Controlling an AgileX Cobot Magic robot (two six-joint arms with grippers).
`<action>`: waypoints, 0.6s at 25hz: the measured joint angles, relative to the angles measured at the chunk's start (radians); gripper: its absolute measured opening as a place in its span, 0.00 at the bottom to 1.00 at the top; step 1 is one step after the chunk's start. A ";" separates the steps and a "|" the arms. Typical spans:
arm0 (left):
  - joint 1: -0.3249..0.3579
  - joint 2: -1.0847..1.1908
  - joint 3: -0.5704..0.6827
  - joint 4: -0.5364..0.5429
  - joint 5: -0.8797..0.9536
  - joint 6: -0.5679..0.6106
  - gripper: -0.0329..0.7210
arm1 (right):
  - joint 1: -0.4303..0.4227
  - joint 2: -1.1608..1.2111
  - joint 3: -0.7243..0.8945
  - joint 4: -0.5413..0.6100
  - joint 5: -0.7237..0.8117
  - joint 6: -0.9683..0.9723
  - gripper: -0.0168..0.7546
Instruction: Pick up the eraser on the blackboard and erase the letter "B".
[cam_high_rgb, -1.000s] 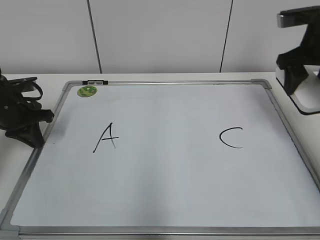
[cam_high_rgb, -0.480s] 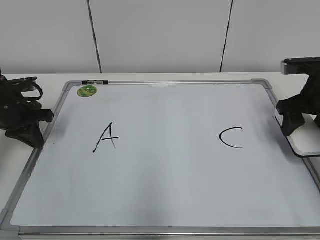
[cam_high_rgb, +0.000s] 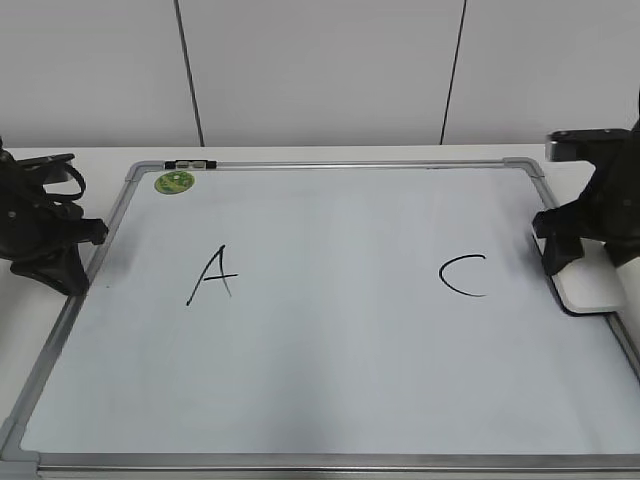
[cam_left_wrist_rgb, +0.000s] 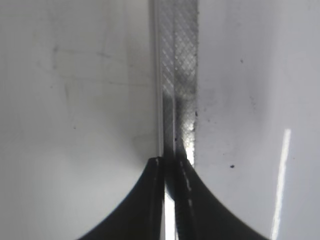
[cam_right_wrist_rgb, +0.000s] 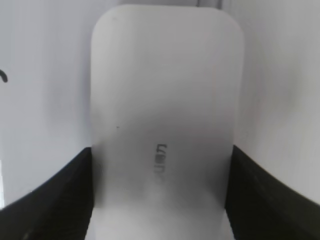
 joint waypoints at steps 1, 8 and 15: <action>0.000 0.000 0.000 0.000 0.000 0.000 0.06 | 0.000 0.010 0.000 0.010 -0.002 0.000 0.73; 0.000 0.000 0.000 0.000 0.000 0.000 0.06 | -0.001 0.028 -0.017 0.026 -0.006 0.000 0.74; 0.000 0.000 0.000 0.000 0.000 0.000 0.06 | -0.002 0.034 -0.048 0.057 -0.024 0.000 0.85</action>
